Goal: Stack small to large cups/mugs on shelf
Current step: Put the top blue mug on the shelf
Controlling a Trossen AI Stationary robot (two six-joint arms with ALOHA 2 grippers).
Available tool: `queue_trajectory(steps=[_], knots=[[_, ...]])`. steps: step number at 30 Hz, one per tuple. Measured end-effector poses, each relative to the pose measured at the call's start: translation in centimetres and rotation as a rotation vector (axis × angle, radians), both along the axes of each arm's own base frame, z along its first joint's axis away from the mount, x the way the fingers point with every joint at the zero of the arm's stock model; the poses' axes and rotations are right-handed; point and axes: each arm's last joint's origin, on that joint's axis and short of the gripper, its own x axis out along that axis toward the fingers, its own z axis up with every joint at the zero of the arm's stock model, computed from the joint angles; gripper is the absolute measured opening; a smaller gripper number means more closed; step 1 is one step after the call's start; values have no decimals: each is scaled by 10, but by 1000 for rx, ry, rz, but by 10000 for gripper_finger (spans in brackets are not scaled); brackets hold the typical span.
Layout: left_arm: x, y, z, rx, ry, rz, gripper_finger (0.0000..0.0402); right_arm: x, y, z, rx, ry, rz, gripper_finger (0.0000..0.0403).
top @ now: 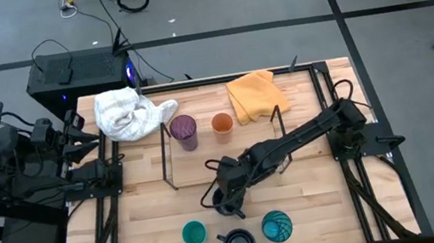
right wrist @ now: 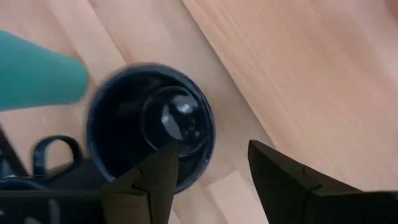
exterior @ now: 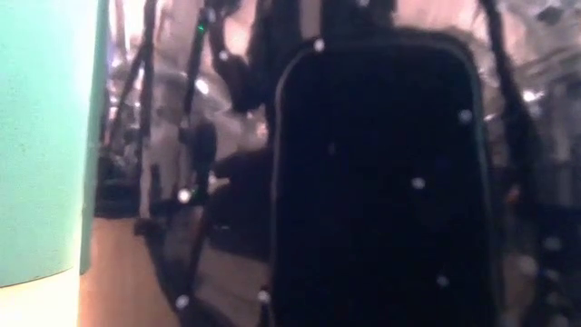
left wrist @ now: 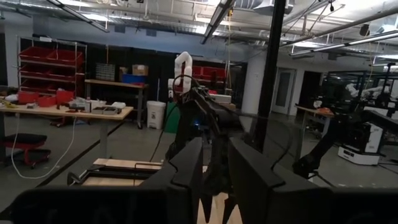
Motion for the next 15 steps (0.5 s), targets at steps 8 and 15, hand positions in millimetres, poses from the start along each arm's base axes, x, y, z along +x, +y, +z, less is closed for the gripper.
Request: queue_trajectory(steps=[8,15], knots=[[0,0,0,0,2,0,81,-3,0,-21,40,35,-28,189],[0,0,0,0,2,0,85,-2,0,-26,59,20,-42,188]])
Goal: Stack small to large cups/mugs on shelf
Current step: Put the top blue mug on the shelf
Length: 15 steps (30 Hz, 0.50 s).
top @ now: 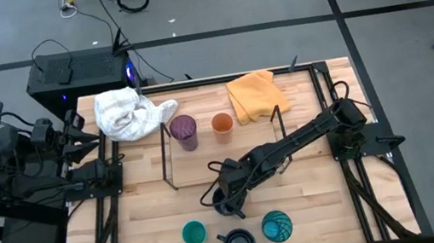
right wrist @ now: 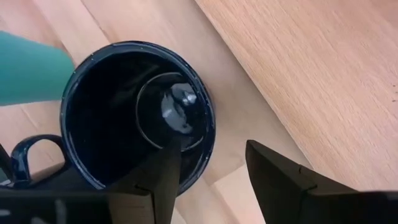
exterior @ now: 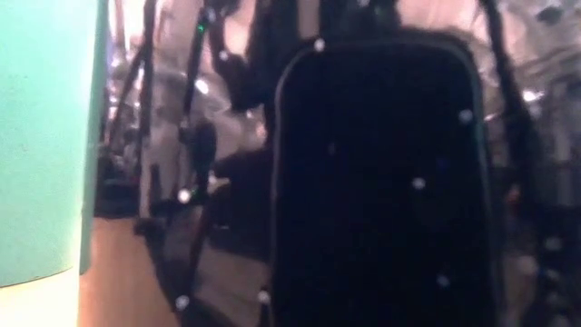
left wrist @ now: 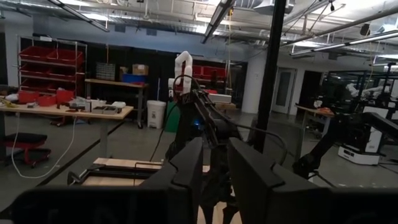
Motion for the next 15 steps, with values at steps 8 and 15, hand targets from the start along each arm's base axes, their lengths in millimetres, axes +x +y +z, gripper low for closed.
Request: queue_trajectory(steps=[8,15], knots=[[0,0,0,1,0,1,87,-3,-3,-9,-5,23,-4,194],[0,0,0,0,0,0,83,-2,-3,-20,22,1,-28,195]])
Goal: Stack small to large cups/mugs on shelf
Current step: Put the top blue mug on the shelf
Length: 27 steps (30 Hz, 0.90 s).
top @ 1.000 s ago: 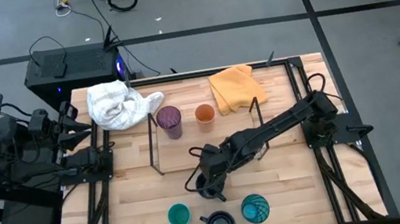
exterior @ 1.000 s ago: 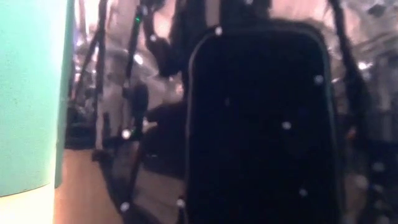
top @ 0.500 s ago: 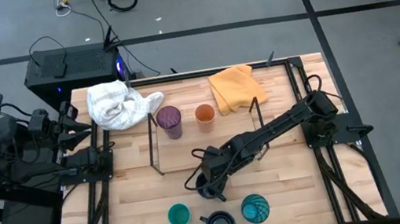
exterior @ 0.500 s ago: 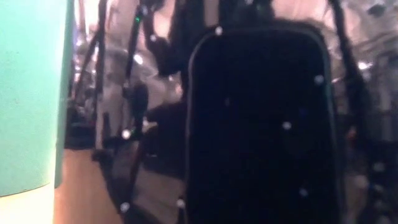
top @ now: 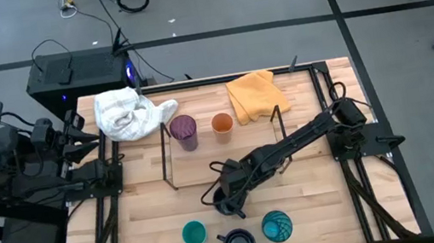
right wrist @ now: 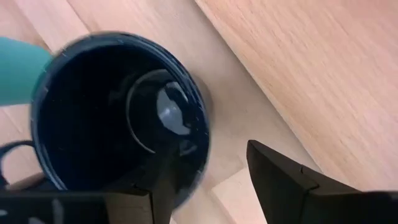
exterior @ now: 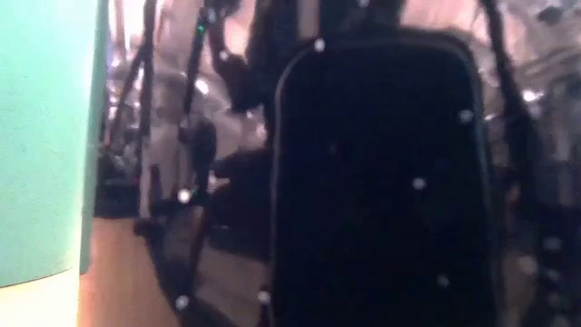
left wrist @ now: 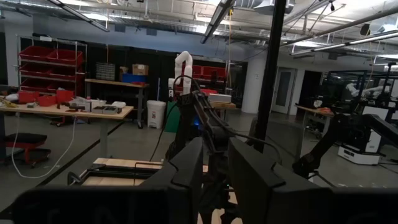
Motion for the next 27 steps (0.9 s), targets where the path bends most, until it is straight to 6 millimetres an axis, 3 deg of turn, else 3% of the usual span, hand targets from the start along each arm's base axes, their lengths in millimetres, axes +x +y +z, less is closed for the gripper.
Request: queue_trajectory(steps=[21,27], knots=[[0,0,0,1,0,1,91,8,2,-16,31,-37,-18,168],[0,0,0,1,0,0,87,10,1,-19,51,-30,-21,104]])
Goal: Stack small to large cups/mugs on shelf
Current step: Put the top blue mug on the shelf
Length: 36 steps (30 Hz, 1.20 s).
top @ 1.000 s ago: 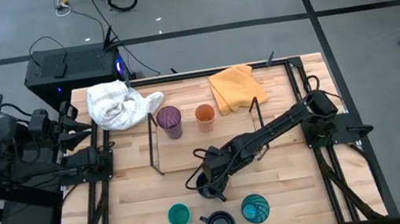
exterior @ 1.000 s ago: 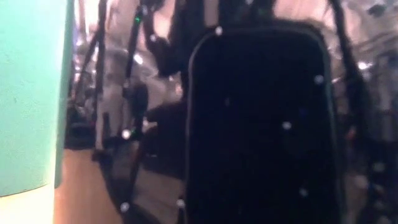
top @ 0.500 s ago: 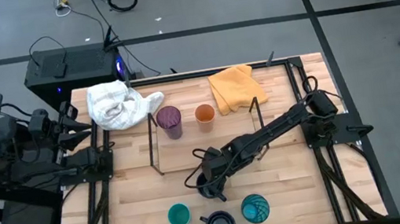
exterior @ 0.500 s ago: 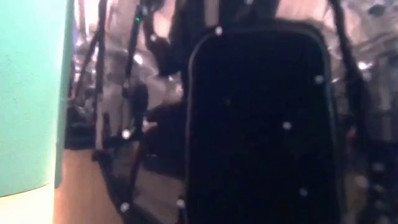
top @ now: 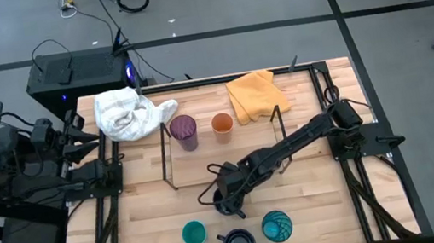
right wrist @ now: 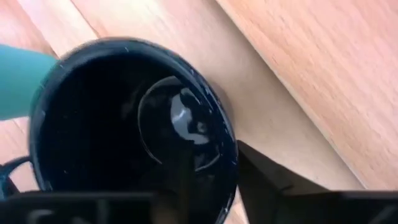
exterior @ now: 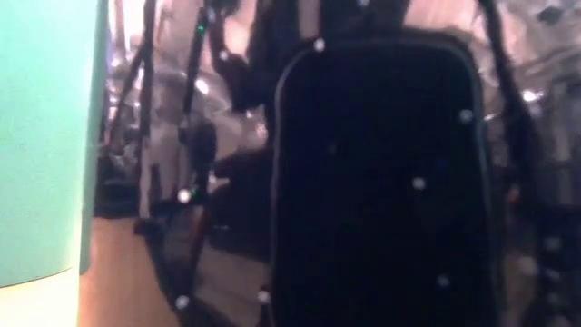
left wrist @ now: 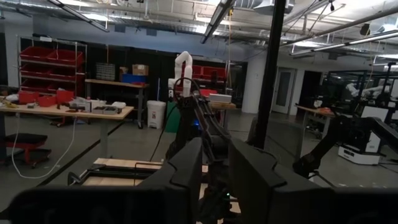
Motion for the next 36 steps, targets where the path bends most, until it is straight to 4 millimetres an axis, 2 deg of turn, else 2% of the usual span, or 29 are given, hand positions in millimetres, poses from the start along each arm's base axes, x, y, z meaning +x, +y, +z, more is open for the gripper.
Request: queue_trajectory(steps=[3,5,13,24,30,36], knots=[[0,0,0,0,0,0,84,1,0,0,-2,-5,7,38],[0,0,0,0,1,0,83,1,0,0,0,-6,25,17],[0,0,0,0,1,0,89,1,-3,3,-10,-10,35,16],[0,0,-1,0,6,0,84,9,-21,48,-65,-2,92,16],[0,0,-1,0,6,0,91,3,-30,72,-128,82,116,16],[0,0,-1,0,6,0,87,-9,-34,82,-167,189,121,16]])
